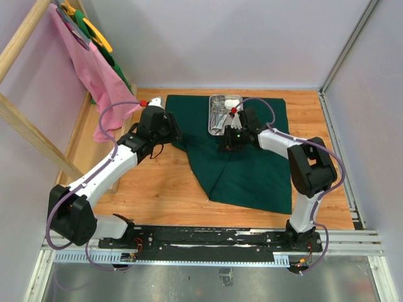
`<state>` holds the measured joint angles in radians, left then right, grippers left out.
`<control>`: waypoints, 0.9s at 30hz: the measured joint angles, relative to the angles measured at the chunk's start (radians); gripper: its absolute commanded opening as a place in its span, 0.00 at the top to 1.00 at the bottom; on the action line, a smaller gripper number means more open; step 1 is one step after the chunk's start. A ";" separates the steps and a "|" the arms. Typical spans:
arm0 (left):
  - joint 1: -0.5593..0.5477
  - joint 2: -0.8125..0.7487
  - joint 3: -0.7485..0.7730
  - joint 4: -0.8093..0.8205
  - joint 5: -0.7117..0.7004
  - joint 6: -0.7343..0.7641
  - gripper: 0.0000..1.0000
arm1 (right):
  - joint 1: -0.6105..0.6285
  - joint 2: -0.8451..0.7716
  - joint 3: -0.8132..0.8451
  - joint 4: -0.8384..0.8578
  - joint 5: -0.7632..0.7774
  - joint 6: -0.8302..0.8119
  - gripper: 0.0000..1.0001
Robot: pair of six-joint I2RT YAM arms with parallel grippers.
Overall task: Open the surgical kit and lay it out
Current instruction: Smooth out the surgical kit at the center of the board.
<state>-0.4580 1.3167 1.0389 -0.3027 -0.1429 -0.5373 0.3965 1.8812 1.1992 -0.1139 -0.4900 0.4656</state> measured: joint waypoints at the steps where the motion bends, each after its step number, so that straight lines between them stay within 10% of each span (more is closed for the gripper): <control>1: 0.000 0.000 -0.001 0.000 -0.002 -0.001 0.50 | 0.019 -0.018 -0.019 0.009 0.000 0.002 0.87; 21: 0.009 -0.051 -0.053 -0.090 -0.106 0.017 0.49 | 0.542 -0.022 0.080 -0.026 -0.055 0.007 0.76; 27: 0.019 -0.052 -0.054 -0.126 -0.109 0.025 0.49 | 0.553 -0.018 0.077 -0.032 -0.068 0.017 0.32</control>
<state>-0.4393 1.2648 0.9852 -0.4290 -0.2523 -0.5121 0.9497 1.8637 1.2766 -0.1463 -0.5579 0.4828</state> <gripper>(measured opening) 0.505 0.507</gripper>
